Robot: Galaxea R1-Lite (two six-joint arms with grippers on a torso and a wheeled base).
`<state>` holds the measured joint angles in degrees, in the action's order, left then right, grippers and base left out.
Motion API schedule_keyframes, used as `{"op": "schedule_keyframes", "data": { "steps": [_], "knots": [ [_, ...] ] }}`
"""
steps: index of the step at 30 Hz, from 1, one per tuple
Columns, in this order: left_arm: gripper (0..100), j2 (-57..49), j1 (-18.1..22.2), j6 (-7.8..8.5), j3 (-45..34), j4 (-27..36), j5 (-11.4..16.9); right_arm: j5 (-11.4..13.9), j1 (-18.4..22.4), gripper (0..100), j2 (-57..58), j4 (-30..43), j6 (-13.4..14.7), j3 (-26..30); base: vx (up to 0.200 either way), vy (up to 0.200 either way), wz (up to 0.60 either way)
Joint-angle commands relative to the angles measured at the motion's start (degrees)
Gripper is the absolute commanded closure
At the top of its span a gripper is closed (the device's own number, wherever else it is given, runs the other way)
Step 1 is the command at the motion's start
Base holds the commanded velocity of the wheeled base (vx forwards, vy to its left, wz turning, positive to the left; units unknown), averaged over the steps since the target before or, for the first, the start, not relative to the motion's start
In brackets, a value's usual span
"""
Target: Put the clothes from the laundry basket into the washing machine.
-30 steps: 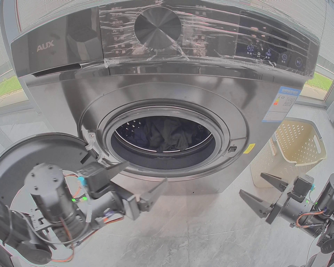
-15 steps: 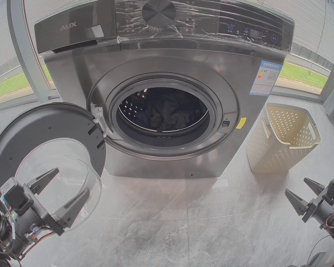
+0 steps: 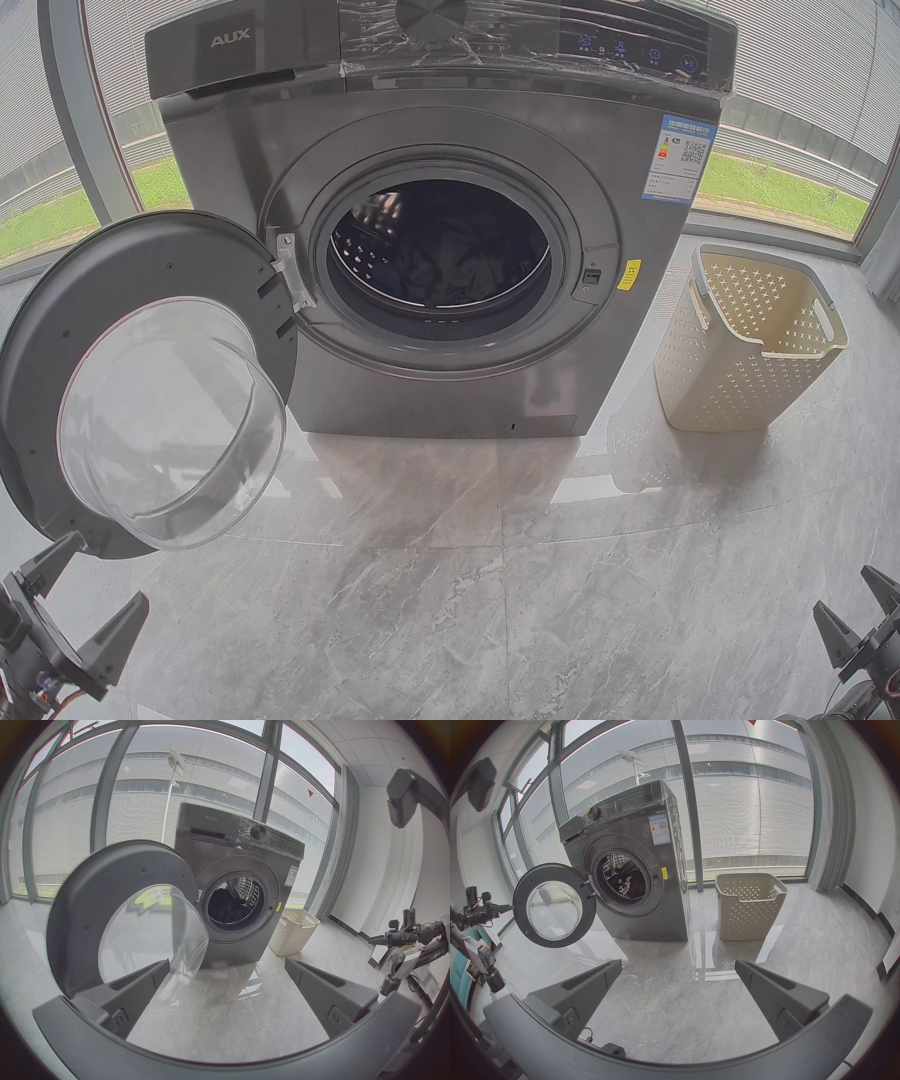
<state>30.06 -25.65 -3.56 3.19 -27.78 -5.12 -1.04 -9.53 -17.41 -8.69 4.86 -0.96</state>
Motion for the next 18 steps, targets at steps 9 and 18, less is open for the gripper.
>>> {"op": "schedule_keyframes", "data": {
  "steps": [9, 18],
  "knots": [
    [0, -24.9, 17.5, 0.66, -3.2, 24.2, 1.5, 0.6, 9.4, 0, 17.4, 9.3, -4.1, 0.6, 0.000, 0.000, 0.00],
    [0, -25.0, 21.9, 1.71, -3.2, 24.4, -2.4, 0.4, 9.4, 0, 17.4, 8.9, -3.5, 0.9, 0.000, 0.000, 0.00]
  ]
}}
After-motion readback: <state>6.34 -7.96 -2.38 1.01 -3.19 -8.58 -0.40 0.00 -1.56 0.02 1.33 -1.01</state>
